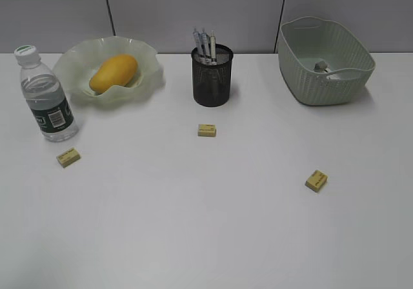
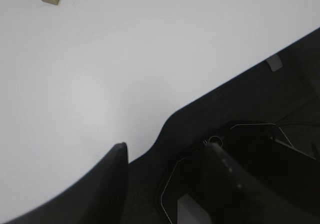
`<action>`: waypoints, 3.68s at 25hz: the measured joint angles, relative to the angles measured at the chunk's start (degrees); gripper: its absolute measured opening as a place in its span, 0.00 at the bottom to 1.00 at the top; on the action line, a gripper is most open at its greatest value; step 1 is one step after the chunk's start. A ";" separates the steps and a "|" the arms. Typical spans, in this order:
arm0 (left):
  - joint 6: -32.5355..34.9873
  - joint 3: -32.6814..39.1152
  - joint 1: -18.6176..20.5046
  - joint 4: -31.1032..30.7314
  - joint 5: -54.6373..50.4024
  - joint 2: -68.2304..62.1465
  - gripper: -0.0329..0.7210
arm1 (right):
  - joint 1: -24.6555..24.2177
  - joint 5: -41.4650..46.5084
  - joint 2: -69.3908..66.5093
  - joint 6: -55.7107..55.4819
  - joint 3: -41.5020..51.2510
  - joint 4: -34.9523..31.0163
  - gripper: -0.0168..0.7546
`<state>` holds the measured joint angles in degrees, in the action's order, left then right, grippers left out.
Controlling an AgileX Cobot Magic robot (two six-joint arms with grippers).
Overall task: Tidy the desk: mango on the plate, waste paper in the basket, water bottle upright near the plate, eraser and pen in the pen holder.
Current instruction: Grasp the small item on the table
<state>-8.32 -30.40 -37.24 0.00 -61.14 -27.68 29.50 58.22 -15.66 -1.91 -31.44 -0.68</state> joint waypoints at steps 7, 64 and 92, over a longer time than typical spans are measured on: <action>0.00 -0.47 0.00 -0.86 1.09 0.00 0.54 | 0.00 -0.01 0.00 -0.04 0.00 0.00 0.64; 33.57 -43.46 22.75 -0.93 10.02 -88.17 0.66 | 0.00 -0.01 0.00 -0.64 0.00 0.04 0.64; 31.02 -43.99 23.41 1.28 11.60 -89.96 0.32 | 0.06 -0.06 0.00 -0.64 0.00 0.04 0.64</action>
<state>22.71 -74.38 -13.83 1.28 -49.55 -117.64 29.56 58.16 -15.66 -2.56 -31.44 -0.64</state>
